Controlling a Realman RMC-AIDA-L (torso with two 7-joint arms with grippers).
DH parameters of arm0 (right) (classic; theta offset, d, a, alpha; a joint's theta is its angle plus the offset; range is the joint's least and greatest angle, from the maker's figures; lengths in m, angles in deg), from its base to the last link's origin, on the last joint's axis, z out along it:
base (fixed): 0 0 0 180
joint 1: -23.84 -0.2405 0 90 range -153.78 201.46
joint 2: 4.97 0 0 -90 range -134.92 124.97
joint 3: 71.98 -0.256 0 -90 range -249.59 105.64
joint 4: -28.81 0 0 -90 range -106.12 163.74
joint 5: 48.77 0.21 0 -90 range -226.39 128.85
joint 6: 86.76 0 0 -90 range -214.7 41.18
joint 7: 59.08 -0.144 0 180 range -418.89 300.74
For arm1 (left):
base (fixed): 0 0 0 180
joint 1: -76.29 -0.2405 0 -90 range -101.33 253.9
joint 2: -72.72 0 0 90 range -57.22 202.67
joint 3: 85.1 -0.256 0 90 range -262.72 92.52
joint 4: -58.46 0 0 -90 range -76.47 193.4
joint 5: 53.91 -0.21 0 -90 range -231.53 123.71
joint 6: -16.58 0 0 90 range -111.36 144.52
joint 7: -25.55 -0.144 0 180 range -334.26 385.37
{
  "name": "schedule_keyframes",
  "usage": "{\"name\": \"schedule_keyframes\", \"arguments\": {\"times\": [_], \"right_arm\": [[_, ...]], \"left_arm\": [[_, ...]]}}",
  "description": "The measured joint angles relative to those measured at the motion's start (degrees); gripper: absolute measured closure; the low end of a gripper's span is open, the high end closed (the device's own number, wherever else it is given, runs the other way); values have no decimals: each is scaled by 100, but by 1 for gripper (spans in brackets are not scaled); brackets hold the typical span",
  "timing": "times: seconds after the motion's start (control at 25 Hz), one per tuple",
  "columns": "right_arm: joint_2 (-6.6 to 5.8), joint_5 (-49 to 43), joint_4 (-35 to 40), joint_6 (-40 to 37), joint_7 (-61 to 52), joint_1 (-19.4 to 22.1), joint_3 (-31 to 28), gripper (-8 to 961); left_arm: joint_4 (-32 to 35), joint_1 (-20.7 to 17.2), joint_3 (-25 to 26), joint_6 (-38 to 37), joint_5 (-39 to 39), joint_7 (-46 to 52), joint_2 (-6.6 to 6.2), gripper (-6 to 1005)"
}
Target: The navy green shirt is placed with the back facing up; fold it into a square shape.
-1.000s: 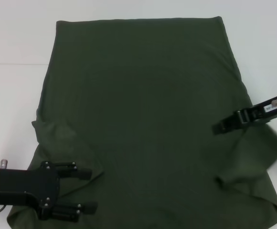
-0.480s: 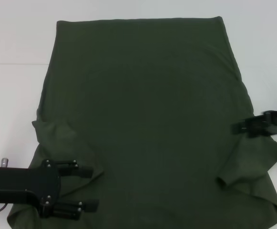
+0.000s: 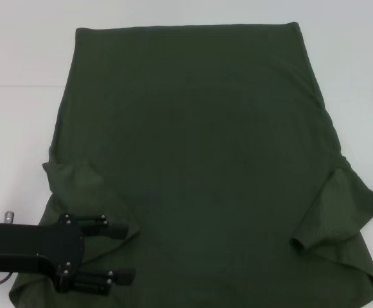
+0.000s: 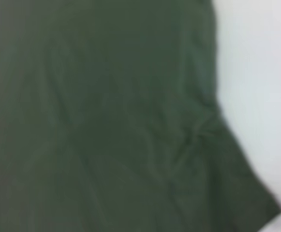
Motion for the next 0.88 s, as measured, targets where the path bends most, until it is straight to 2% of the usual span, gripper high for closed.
{"name": "schedule_keyframes", "arguments": {"times": [0.4,0.88], "right_arm": [[54,-594,-29,211,-139,-213,113,252],[166,-641,-178,587,-172,-216,405,252]], "left_arm": [[-1,2,0,-15,-7,0,-8,157],[-1,2,0,-15,-26,0,9,157]]}}
